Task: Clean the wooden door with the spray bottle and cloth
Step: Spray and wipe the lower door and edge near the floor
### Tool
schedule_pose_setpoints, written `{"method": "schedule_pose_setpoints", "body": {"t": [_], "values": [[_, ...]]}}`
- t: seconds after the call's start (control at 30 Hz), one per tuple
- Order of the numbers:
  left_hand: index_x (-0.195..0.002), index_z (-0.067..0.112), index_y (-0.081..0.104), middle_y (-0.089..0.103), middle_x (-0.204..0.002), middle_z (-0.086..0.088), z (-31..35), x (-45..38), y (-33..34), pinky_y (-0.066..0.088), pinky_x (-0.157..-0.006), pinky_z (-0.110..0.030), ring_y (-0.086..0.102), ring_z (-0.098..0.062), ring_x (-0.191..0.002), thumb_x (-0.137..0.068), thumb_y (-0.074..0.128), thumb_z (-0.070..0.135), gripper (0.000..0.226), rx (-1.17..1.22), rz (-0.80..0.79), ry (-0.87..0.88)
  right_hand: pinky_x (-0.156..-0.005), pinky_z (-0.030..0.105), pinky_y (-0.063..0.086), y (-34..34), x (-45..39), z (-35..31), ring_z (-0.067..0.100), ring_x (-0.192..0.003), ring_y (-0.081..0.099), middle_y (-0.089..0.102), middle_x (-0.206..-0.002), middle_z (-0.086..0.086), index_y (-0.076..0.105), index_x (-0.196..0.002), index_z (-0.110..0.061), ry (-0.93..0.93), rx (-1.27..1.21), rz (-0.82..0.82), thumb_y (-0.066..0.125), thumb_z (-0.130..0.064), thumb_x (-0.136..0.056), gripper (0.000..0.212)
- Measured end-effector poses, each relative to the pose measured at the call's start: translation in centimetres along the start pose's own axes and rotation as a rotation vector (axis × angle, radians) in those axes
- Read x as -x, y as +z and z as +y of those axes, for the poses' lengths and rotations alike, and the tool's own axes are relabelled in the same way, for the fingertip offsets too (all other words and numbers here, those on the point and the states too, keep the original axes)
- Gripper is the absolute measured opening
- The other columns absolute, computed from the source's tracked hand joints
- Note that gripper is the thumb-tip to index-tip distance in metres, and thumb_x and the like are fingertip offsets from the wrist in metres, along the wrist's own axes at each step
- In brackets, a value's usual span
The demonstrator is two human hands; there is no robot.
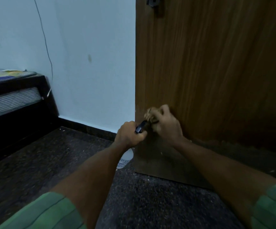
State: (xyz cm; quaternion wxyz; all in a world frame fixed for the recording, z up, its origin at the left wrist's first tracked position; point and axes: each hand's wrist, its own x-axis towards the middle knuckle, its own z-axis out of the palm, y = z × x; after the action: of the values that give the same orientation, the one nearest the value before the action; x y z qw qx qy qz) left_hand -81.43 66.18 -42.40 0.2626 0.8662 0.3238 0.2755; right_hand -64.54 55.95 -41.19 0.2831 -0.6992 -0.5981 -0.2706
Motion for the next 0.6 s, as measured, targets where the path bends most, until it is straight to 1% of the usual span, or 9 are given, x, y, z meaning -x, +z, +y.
{"method": "schedule_pose_setpoints", "body": {"t": [0.1,0.17,0.23,0.3,0.37,0.43,0.47,0.53,0.6], "values": [[-0.084,0.018,0.065,0.064,-0.073,-0.003,-0.8,0.1,0.0,0.052,-0.059,-0.032,0.063,-0.019,-0.065,-0.089,0.076,0.043,0.028,-0.050,0.035,-0.049,-0.077,0.030,0.058,-0.4,-2.6,-1.4,0.023,-0.099,0.061,0.044,-0.132,0.011,0.054,-0.138,-0.019,0.176,-0.119,0.244,0.060,-0.011,-0.086,0.053],[-0.087,0.016,0.071,0.068,-0.075,-0.003,-1.3,0.1,-0.1,0.057,-0.062,-0.035,0.065,-0.022,-0.066,-0.087,0.075,0.046,0.031,-0.090,0.048,-0.071,-0.072,0.029,0.054,0.0,-3.3,-2.2,0.025,-0.097,0.062,0.047,-0.129,0.011,0.056,-0.136,-0.018,0.189,-0.079,0.277,0.057,-0.010,-0.086,0.051],[-0.075,0.019,0.068,0.063,-0.066,-0.001,-1.8,0.1,-0.3,0.047,-0.054,-0.030,0.061,-0.021,-0.060,-0.087,0.073,0.043,0.028,-0.107,0.067,-0.050,-0.069,0.026,0.053,0.7,-2.9,-2.0,0.024,-0.094,0.061,0.048,-0.125,0.012,0.060,-0.131,-0.019,0.108,-0.018,0.259,0.052,-0.014,-0.088,0.045],[-0.061,0.020,0.057,0.060,-0.058,-0.002,-2.2,0.3,-0.7,0.041,-0.051,-0.032,0.057,-0.023,-0.054,-0.088,0.072,0.037,0.035,-0.076,0.084,-0.014,-0.067,0.030,0.058,1.8,-1.8,-1.4,0.024,-0.095,0.060,0.047,-0.125,0.011,0.060,-0.131,-0.020,-0.039,0.051,0.116,0.060,-0.010,-0.091,0.041],[-0.058,0.019,0.056,0.060,-0.055,-0.001,-2.7,0.4,-0.9,0.043,-0.051,-0.035,0.056,-0.022,-0.050,-0.088,0.070,0.039,0.039,-0.050,0.075,0.014,-0.066,0.038,0.060,3.4,-0.4,-1.3,0.026,-0.099,0.060,0.042,-0.131,0.010,0.058,-0.133,-0.020,-0.188,0.134,-0.120,0.066,-0.005,-0.090,0.047],[-0.058,0.017,0.057,0.058,-0.052,0.001,-3.0,0.5,-1.3,0.044,-0.049,-0.038,0.052,-0.020,-0.046,-0.086,0.067,0.046,0.041,-0.012,0.070,0.038,-0.070,0.038,0.059,4.5,0.7,-1.8,0.026,-0.103,0.060,0.038,-0.134,0.007,0.060,-0.131,-0.019,-0.216,0.180,-0.296,0.066,-0.002,-0.089,0.046],[-0.058,0.017,0.057,0.056,-0.051,0.002,-2.9,0.5,-1.6,0.045,-0.049,-0.039,0.050,-0.019,-0.045,-0.084,0.065,0.048,0.041,-0.003,0.078,0.050,-0.069,0.036,0.057,4.6,0.8,-2.2,0.026,-0.102,0.061,0.038,-0.133,0.006,0.061,-0.129,-0.019,-0.190,0.167,-0.294,0.066,-0.002,-0.089,0.044],[-0.055,0.019,0.052,0.051,-0.048,0.004,-3.1,0.5,-2.0,0.041,-0.048,-0.036,0.045,-0.018,-0.044,-0.086,0.065,0.045,0.042,0.024,0.106,0.060,-0.060,0.029,0.046,4.2,-0.5,-3.5,0.023,-0.094,0.062,0.043,-0.125,0.005,0.062,-0.125,-0.020,-0.110,0.099,-0.117,0.063,-0.003,-0.087,0.042],[-0.051,0.021,0.042,0.043,-0.046,0.006,-3.2,0.7,-2.2,0.029,-0.049,-0.029,0.037,-0.016,-0.042,-0.088,0.068,0.035,0.047,0.015,0.143,0.081,-0.059,0.024,0.040,3.4,-3.3,-4.7,0.021,-0.087,0.060,0.049,-0.118,0.006,0.064,-0.122,-0.021,0.011,0.019,0.144,0.064,-0.006,-0.087,0.039]]}}
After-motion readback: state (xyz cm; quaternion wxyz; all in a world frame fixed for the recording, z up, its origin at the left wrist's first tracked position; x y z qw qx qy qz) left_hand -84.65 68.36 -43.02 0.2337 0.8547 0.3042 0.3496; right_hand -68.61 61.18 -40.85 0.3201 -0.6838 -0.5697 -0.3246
